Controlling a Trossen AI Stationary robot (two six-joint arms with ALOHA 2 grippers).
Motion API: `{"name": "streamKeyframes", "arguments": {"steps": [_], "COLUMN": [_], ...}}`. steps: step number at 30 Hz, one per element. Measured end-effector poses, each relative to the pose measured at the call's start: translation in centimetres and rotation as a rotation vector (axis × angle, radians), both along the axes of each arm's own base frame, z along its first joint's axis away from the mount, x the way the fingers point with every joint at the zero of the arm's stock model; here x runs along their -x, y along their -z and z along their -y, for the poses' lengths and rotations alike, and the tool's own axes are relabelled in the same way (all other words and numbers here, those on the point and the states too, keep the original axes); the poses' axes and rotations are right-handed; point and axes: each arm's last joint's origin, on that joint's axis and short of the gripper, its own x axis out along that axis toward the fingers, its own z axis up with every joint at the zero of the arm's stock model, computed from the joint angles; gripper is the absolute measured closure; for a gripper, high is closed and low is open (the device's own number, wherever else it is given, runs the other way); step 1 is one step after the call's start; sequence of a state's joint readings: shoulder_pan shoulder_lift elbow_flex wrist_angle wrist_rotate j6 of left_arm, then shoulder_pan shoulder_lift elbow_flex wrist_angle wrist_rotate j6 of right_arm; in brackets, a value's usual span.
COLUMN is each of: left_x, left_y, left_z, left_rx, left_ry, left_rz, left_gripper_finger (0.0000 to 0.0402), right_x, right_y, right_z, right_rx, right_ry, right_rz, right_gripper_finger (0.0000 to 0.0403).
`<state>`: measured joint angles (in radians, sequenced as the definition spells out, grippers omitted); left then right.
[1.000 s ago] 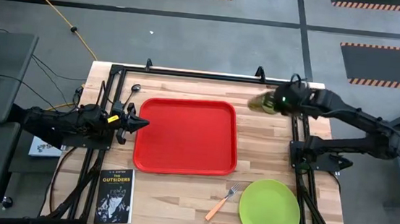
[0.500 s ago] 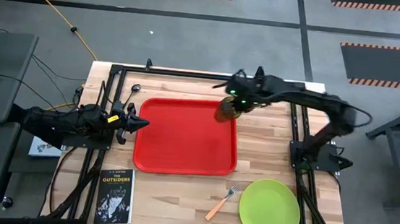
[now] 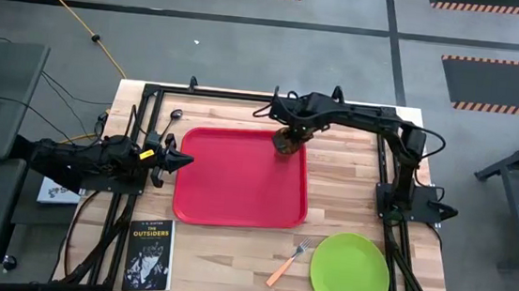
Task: Pick and place plate/cup/fork/spoon on tray
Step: Put the green cup to the top right side of the red tray
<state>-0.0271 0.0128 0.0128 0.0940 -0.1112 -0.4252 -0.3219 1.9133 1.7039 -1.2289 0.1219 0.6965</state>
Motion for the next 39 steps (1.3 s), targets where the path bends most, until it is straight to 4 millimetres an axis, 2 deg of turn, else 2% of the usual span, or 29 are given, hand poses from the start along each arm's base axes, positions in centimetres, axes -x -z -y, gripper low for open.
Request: {"name": "streamKeyframes", "arguments": {"steps": [9,27,31,39], "left_x": [0.0,0.0,0.0,0.0], "left_y": [0.0,0.0,0.0,0.0], "left_z": [0.0,0.0,0.0,0.0], "left_rx": [0.000,0.000,0.000,0.000], "left_ry": [0.000,0.000,0.000,0.000], "left_rz": [0.000,0.000,0.000,0.000], "left_gripper_finger": [0.0401,0.0401,0.0401,0.0401], "right_x": [0.6,0.5,0.5,0.4], "right_y": [-0.1,-0.1,-0.1,-0.1], "right_z": [1.1,1.2,1.3,1.3], "right_rx": [-0.060,-0.034,-0.016,-0.008], "right_ry": [0.032,0.024,0.034,0.010], "right_rz": [0.012,0.021,0.016,0.019], "right_gripper_finger": [0.0394,0.0370,0.0338,0.0235]}}
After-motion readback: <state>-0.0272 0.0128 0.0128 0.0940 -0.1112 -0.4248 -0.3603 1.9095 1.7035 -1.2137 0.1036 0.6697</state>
